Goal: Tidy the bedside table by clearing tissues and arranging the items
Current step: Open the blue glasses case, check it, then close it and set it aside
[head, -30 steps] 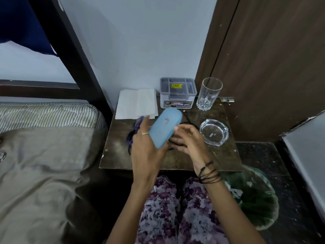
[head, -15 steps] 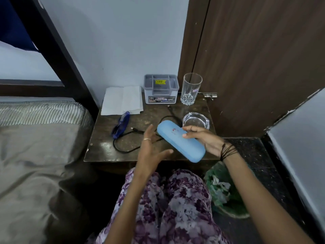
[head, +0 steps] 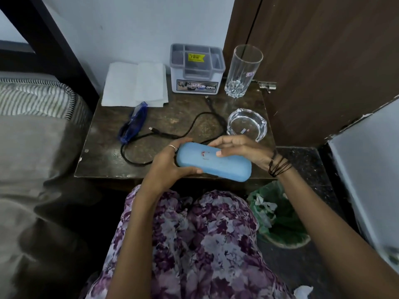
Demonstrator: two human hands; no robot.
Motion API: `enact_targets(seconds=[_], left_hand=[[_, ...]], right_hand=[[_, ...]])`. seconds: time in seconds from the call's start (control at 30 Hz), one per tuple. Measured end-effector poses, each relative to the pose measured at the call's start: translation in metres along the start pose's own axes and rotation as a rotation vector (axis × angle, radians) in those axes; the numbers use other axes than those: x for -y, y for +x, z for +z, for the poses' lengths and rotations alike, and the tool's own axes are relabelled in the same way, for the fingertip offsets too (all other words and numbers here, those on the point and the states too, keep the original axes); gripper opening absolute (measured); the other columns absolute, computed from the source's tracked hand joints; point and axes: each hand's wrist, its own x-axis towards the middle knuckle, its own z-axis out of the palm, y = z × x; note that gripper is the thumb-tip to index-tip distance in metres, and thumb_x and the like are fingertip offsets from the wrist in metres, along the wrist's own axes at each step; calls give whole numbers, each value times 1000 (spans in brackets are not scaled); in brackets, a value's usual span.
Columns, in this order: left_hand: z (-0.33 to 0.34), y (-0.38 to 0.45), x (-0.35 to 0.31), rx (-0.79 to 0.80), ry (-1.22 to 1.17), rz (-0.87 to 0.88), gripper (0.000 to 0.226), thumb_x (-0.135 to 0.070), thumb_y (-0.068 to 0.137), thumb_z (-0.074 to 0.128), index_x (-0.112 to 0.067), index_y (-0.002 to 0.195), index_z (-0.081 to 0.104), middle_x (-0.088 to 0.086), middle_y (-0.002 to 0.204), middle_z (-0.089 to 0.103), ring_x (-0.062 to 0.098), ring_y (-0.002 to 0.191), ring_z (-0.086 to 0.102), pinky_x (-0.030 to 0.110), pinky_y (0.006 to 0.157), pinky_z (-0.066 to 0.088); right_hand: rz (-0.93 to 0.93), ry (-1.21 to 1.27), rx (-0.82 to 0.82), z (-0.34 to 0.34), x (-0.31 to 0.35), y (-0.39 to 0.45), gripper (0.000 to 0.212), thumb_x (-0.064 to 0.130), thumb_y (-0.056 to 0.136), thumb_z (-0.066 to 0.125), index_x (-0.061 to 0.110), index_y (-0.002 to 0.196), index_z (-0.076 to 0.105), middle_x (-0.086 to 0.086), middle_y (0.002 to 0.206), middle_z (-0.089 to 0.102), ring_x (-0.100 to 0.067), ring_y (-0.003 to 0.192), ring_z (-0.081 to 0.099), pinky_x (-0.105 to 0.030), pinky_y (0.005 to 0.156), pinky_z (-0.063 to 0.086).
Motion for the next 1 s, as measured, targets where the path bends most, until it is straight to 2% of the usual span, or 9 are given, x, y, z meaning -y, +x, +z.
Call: enact_targets(seconds=[0.07, 0.17, 0.37, 0.53, 0.6, 0.67, 0.8, 0.9, 1.0], left_hand=[[-4, 0, 4, -33, 26, -3, 69, -28, 62, 83, -25, 123, 52, -12, 113, 53, 5, 104, 49, 1, 76, 40], [-9, 0, 9, -73, 19, -28, 67, -29, 62, 83, -23, 122, 53, -10, 109, 54, 6, 99, 50, 0, 70, 41], [-11, 0, 13, -77, 41, -41, 66, -32, 64, 82, -19, 122, 53, -9, 102, 53, 8, 93, 49, 5, 64, 39], [-12, -1, 18, -37, 10, -13, 71, -24, 66, 82, -16, 128, 49, -6, 112, 54, 8, 101, 49, 13, 75, 40], [-13, -2, 20, -22, -10, -8, 77, -20, 66, 83, -16, 133, 46, -7, 117, 52, 8, 107, 48, 20, 86, 40], [-12, -2, 20, -23, -27, -3, 82, -17, 64, 83, -18, 136, 43, -9, 115, 51, 7, 106, 48, 22, 86, 40], [-10, -3, 23, -42, -75, 12, 88, -15, 63, 84, -25, 138, 39, -9, 111, 53, 11, 102, 54, 23, 84, 44], [-9, -3, 26, -56, -125, -4, 91, -15, 63, 84, -29, 139, 36, -7, 114, 54, 14, 105, 55, 27, 88, 47], [-8, -1, 27, -55, -147, -22, 97, -15, 62, 85, -34, 140, 30, -8, 113, 52, 13, 103, 54, 24, 86, 44]], right_hand=[[-61, -104, -36, 6, 1, 1, 25, 10, 86, 61, 18, 110, 61, -3, 109, 64, -6, 93, 64, -18, 82, 51], [-122, -330, -136, 16, 4, -2, 37, 26, 81, 69, 26, 117, 59, 4, 119, 59, -9, 109, 56, -23, 94, 44], [-282, -856, -249, 37, 7, -5, 60, 34, 78, 70, 20, 133, 48, -2, 126, 49, -16, 108, 50, -23, 79, 39], [-366, -1244, -309, 49, 9, -11, 64, 37, 82, 65, 10, 136, 43, -10, 134, 52, -27, 117, 54, -38, 90, 47], [-420, -1356, -304, 54, 8, -14, 63, 31, 78, 70, -1, 129, 50, -21, 127, 58, -34, 109, 61, -43, 84, 53], [-506, -1461, -333, 57, 6, -15, 61, 27, 71, 77, -10, 116, 58, -29, 113, 64, -38, 95, 68, -47, 70, 59], [-691, -1711, -348, 49, 5, -9, 58, 38, 69, 75, -9, 103, 67, -23, 98, 71, -27, 87, 71, -34, 67, 59], [-748, -1766, -307, 40, 5, -4, 59, 41, 71, 72, -7, 104, 67, -20, 97, 72, -23, 84, 72, -31, 62, 59], [-745, -1647, -196, 29, 10, -4, 59, 37, 78, 70, -6, 117, 59, -24, 107, 68, -28, 86, 71, -34, 52, 58]])
